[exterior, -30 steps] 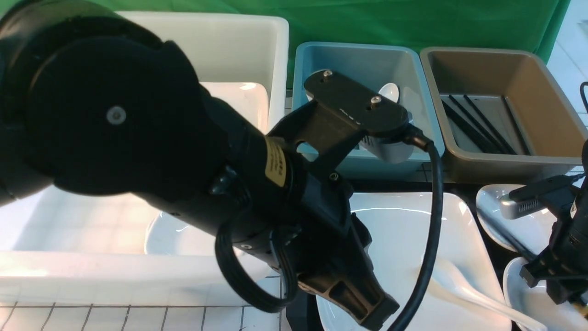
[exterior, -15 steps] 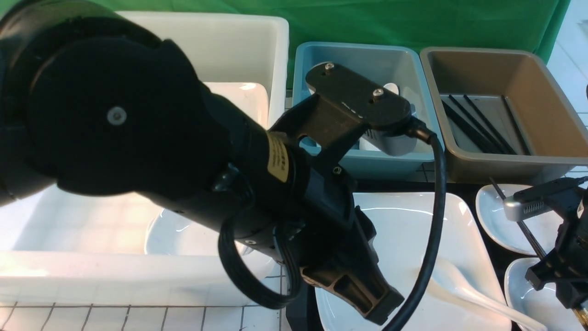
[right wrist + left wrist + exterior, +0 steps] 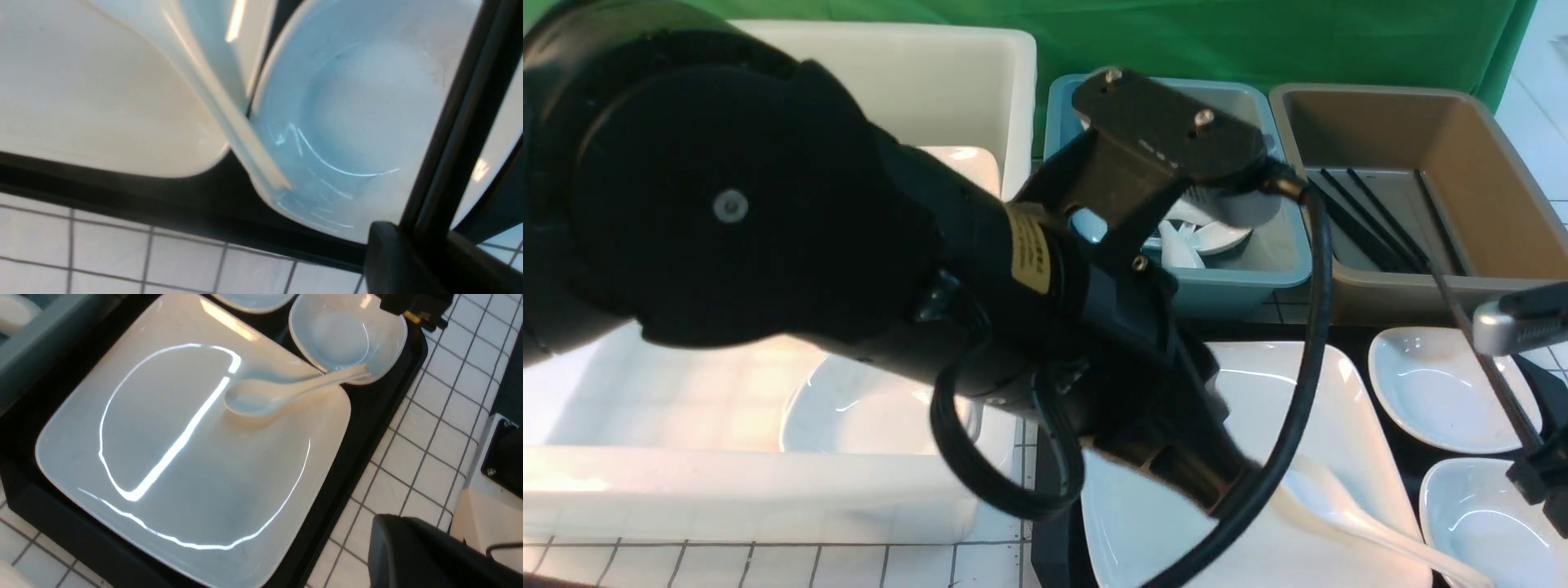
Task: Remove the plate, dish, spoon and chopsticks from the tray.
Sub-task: Use the right arm to put the chopsticks into the small storage box on the right
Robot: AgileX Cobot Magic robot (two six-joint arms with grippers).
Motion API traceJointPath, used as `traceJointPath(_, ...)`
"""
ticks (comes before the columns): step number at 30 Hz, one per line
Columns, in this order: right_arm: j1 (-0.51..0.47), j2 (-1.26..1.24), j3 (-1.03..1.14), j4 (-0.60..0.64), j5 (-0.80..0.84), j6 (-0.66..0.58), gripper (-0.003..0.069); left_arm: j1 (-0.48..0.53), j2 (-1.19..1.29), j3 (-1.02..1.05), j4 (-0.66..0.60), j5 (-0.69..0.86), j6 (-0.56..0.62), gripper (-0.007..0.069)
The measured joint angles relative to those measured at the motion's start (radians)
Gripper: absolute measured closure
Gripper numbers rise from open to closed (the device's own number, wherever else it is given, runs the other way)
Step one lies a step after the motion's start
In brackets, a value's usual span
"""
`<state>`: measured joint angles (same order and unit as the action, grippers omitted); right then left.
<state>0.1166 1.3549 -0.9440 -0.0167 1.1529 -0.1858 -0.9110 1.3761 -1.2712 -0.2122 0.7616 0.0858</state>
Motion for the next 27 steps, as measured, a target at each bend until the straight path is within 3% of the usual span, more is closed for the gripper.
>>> traceJointPath(10, -0.063, -0.017, -0.209, 0.078, -0.116, -0.024, 0.0596, 0.0, 0.1, 0.0, 0.026, -0.509, 0.002, 0.0626)
traceJointPath(14, -0.117, 0.073, -0.332, 0.132, -0.157, -0.048, 0.0596, 0.0, 0.149, 0.0, 0.035, -0.622, 0.017, 0.0625)
traceJointPath(19, -0.167, 0.217, -0.49, 0.206, -0.208, -0.08, 0.0596, 0.009, 0.203, -0.018, 0.058, -0.592, 0.025, 0.0625)
traceJointPath(27, -0.184, 0.472, -0.759, 0.264, -0.29, -0.082, 0.0596, 0.076, 0.338, -0.2, 0.056, -0.231, 0.026, 0.0625)
